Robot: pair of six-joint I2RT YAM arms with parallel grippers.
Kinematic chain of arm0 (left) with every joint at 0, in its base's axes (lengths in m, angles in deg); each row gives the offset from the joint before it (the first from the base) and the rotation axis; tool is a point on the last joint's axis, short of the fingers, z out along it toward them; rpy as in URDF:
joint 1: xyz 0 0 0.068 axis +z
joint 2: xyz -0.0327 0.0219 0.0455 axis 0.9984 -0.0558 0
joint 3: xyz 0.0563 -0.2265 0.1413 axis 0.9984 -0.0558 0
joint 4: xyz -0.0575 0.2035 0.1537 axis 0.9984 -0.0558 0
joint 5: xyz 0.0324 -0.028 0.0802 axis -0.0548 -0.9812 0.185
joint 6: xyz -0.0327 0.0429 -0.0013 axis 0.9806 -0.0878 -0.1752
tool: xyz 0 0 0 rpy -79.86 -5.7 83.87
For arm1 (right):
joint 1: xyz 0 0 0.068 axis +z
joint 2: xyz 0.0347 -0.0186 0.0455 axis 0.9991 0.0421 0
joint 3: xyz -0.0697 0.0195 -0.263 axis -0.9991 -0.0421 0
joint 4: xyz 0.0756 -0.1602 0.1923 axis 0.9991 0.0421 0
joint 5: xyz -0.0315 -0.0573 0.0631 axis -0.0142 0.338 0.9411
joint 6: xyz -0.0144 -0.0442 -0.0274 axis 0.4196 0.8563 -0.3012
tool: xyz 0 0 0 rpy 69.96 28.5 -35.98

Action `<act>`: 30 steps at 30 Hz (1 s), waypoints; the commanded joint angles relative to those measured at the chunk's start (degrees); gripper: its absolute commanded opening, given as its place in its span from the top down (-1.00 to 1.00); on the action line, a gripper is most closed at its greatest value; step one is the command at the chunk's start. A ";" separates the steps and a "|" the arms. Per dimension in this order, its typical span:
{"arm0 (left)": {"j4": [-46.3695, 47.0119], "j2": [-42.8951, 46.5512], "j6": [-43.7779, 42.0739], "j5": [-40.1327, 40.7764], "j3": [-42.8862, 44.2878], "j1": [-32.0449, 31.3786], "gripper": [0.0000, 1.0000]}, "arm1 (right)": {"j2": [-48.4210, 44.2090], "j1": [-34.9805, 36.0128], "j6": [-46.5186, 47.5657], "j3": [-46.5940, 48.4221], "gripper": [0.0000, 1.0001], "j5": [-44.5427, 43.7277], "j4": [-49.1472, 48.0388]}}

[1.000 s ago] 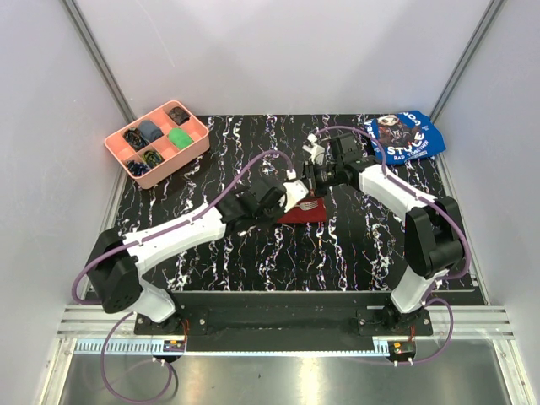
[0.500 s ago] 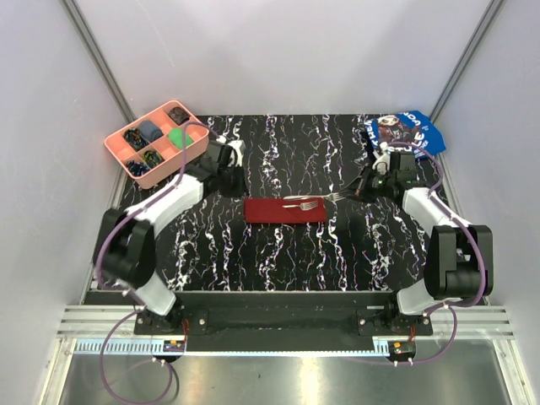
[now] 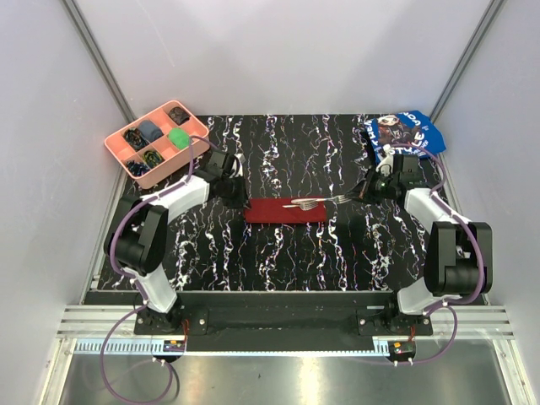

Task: Fold the napkin into a case and place the utensils inside
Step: Insert the fork into the folded napkin.

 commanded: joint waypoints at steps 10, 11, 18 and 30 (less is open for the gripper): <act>2.38 -1.09 1.46 0.34 -2.11 0.31 0.92 | 4.03 1.25 1.22 -0.94 1.00 2.52 -3.70; 2.55 -1.17 1.55 0.26 -2.46 0.31 0.93 | 4.21 2.91 0.96 -1.12 1.00 2.78 -4.05; 3.69 -1.97 2.26 -0.62 -3.51 0.31 0.98 | 6.14 5.64 -2.29 -1.56 1.00 3.23 -8.09; 5.10 -1.53 3.05 -2.03 -5.19 0.31 1.00 | 12.91 12.85 -11.25 0.37 1.00 2.26 -17.76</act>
